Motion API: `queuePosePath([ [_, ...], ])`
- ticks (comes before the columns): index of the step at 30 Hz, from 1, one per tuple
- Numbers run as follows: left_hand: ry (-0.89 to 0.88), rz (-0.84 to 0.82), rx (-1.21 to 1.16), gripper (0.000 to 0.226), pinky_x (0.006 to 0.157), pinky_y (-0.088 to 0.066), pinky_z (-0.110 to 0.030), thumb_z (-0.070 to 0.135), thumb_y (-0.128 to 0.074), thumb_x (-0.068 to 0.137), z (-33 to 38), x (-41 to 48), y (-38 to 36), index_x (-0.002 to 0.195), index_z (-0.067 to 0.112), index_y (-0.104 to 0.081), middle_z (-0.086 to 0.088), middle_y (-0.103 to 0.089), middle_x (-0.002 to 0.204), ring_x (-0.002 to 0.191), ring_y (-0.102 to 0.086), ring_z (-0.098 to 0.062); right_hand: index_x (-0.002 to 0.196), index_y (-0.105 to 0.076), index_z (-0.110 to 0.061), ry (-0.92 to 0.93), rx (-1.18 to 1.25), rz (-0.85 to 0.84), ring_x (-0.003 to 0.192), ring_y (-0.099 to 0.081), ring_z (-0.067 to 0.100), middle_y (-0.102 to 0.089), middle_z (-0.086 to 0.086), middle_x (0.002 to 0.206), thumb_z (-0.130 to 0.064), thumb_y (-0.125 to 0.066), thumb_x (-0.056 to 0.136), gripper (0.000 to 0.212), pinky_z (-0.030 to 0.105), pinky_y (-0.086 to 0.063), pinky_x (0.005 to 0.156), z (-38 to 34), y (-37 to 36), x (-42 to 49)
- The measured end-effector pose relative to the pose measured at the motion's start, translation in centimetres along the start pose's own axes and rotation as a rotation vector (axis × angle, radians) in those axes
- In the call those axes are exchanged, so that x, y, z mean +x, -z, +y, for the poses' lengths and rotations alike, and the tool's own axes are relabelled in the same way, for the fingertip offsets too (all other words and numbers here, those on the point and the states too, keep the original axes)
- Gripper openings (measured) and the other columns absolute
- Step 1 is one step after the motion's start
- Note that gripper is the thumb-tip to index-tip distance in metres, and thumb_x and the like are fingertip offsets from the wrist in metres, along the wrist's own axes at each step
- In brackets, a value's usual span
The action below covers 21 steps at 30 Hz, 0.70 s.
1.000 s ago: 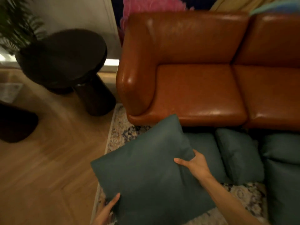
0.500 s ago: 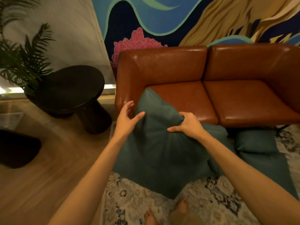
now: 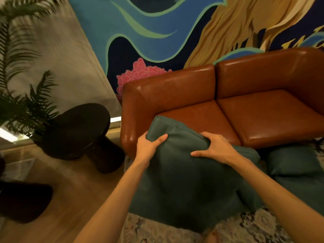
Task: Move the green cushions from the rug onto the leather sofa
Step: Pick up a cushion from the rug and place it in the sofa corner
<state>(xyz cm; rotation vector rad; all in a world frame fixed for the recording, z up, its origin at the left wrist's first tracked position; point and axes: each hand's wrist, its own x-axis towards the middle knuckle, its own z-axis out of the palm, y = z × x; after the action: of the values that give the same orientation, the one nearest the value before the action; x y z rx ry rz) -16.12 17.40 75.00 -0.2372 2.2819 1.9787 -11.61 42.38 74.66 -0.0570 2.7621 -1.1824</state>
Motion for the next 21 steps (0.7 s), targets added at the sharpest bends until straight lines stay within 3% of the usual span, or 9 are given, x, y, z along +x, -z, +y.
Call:
queuePosePath([
  [2, -0.009, -0.001, -0.029, 0.043, 0.071, -0.050, -0.013, 0.026, -0.085, 0.066, 0.9, 0.7, -1.5, 0.104, 0.025, -0.064, 0.012, -0.070, 0.099, 0.092, -0.066, -0.003, 0.122, -0.060, -0.037, 0.003, 0.059, 0.046, 0.107, -0.060, 0.004, -0.067, -0.015, 0.117, -0.072, -0.072, 0.061, 0.071, 0.027, -0.046, 0.098, 1.8, 1.4, 0.8],
  [4, -0.042, 0.005, -0.037, 0.037, 0.069, -0.051, -0.011, 0.024, -0.085, 0.067, 2.0, 1.7, -2.8, 0.099, 0.028, -0.066, 0.013, -0.071, 0.095, 0.089, -0.067, 0.001, 0.113, -0.067, -0.034, -0.007, 0.138, 0.179, 0.101, -0.062, -0.001, -0.069, -0.011, 0.112, -0.069, -0.065, 0.071, 0.055, 0.034, -0.044, 0.103, 3.9, 3.3, 1.7],
  [7, -0.097, 0.065, -0.054, 0.029, 0.065, -0.050, -0.007, 0.018, -0.083, 0.070, 4.2, 3.6, -4.2, 0.091, 0.030, -0.065, 0.017, -0.070, 0.086, 0.079, -0.067, 0.008, 0.106, -0.071, -0.016, -0.154, 0.245, 0.410, 0.092, -0.062, 0.004, -0.072, 0.004, 0.106, -0.042, -0.062, 0.090, 0.032, 0.027, -0.045, 0.090, 7.9, 6.7, 3.1],
  [10, -0.112, 0.186, -0.149, 0.027, 0.069, -0.052, -0.013, 0.017, -0.082, 0.071, 5.7, 6.1, -4.3, 0.091, 0.026, -0.067, 0.013, -0.071, 0.089, 0.080, -0.068, 0.003, 0.112, -0.065, -0.016, -0.442, 0.524, 0.541, 0.103, -0.060, 0.023, -0.067, 0.016, 0.119, -0.075, -0.065, 0.066, 0.076, 0.035, -0.045, 0.090, 13.2, 8.6, 5.4],
  [11, -0.100, 0.221, -0.192, 0.027, 0.071, -0.053, -0.016, 0.019, -0.082, 0.071, 5.8, 7.0, -4.2, 0.092, 0.025, -0.067, 0.011, -0.071, 0.091, 0.084, -0.069, 0.000, 0.113, -0.062, -0.018, -0.558, 0.720, 0.527, 0.102, -0.059, 0.024, -0.064, 0.015, 0.122, -0.080, -0.065, 0.059, 0.083, 0.037, -0.045, 0.088, 14.2, 8.6, 6.5],
  [14, -0.050, 0.290, -0.285, 0.033, 0.075, -0.053, -0.019, 0.022, -0.082, 0.071, 5.4, 9.5, -3.7, 0.100, 0.023, -0.065, 0.007, -0.070, 0.097, 0.089, -0.067, -0.005, 0.130, -0.049, -0.019, -0.660, 1.135, 0.324, 0.102, -0.055, 0.023, -0.056, 0.004, 0.122, -0.069, -0.057, 0.077, 0.073, 0.038, -0.043, 0.078, 14.4, 7.8, 11.0],
  [17, -0.008, 0.266, -0.251, 0.048, 0.084, -0.052, -0.027, 0.029, -0.083, 0.068, 4.1, 12.7, -2.9, 0.111, 0.023, -0.062, 0.007, -0.070, 0.105, 0.097, -0.066, -0.009, 0.121, -0.057, -0.025, -0.572, 1.153, 0.202, 0.094, -0.058, 0.020, -0.062, 0.000, 0.107, -0.077, -0.059, 0.066, 0.076, 0.035, -0.045, 0.075, 11.1, 6.9, 16.2],
  [19, 0.014, 0.217, -0.186, 0.053, 0.086, -0.052, -0.030, 0.032, -0.085, 0.066, 2.6, 15.1, -2.1, 0.113, 0.026, -0.061, 0.007, -0.070, 0.108, 0.100, -0.066, -0.011, 0.105, -0.066, -0.027, -0.528, 1.080, 0.254, 0.097, -0.064, 0.018, -0.070, -0.004, 0.102, -0.069, -0.066, 0.068, 0.056, 0.035, -0.050, 0.078, 9.6, 6.0, 19.8],
  [21, 0.050, 0.194, -0.139, 0.058, 0.086, -0.051, -0.027, 0.031, -0.085, 0.065, 1.0, 17.7, -1.3, 0.117, 0.025, -0.059, 0.009, -0.069, 0.109, 0.101, -0.065, -0.009, 0.099, -0.069, -0.029, -0.497, 1.019, 0.355, 0.103, -0.068, 0.019, -0.073, -0.003, 0.107, -0.066, -0.077, 0.057, 0.056, 0.040, -0.053, 0.091, 10.0, 4.9, 23.5],
])
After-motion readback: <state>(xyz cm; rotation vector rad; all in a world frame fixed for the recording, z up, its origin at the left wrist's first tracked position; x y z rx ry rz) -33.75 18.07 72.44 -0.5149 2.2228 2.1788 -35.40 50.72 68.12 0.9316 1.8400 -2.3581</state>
